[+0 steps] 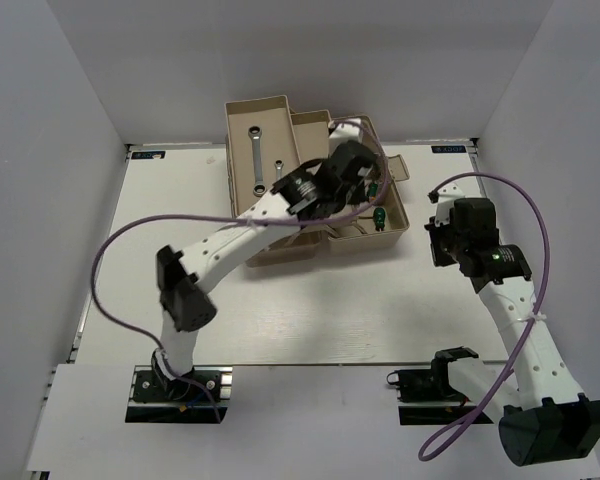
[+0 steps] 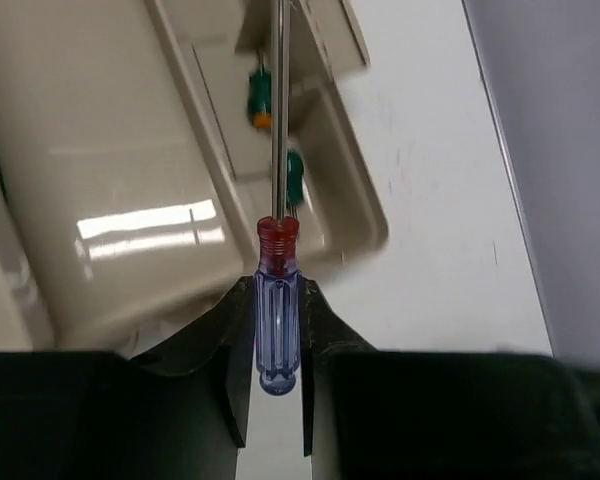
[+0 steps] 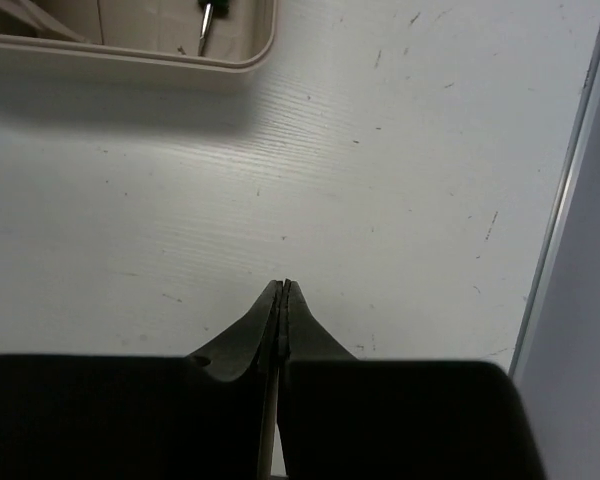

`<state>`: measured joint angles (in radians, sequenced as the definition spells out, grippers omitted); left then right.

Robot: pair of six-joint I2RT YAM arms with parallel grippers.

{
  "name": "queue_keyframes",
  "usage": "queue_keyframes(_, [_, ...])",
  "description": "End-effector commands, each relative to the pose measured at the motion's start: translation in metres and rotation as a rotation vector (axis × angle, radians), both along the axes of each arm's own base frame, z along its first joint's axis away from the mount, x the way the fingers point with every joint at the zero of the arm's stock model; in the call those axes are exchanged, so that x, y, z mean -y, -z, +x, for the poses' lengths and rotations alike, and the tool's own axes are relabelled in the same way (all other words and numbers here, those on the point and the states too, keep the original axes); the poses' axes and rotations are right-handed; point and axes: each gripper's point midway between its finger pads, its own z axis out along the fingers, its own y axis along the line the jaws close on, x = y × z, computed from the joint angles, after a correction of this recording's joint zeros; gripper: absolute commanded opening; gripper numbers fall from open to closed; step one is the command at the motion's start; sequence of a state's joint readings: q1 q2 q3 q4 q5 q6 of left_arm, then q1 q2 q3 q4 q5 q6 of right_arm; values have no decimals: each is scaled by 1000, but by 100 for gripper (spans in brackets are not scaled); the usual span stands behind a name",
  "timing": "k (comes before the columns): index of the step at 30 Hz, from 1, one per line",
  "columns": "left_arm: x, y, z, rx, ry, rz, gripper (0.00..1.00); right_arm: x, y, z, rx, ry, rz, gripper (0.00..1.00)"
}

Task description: Sort the tools into containers

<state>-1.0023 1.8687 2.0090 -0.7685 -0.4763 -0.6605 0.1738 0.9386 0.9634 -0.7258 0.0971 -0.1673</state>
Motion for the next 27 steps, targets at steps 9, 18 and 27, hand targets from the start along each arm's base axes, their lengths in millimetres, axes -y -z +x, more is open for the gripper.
queue_keyframes(9, [-46,28,122,27,-146,150,0,-19,6,-10,-35,-87,77,10])
queue_keyframes(18, [-32,26,137,34,-27,97,56,-53,0,-24,-66,-310,175,66])
queue_keyframes(27, [-39,-72,110,179,62,-32,86,-125,-31,-65,116,-988,335,60])
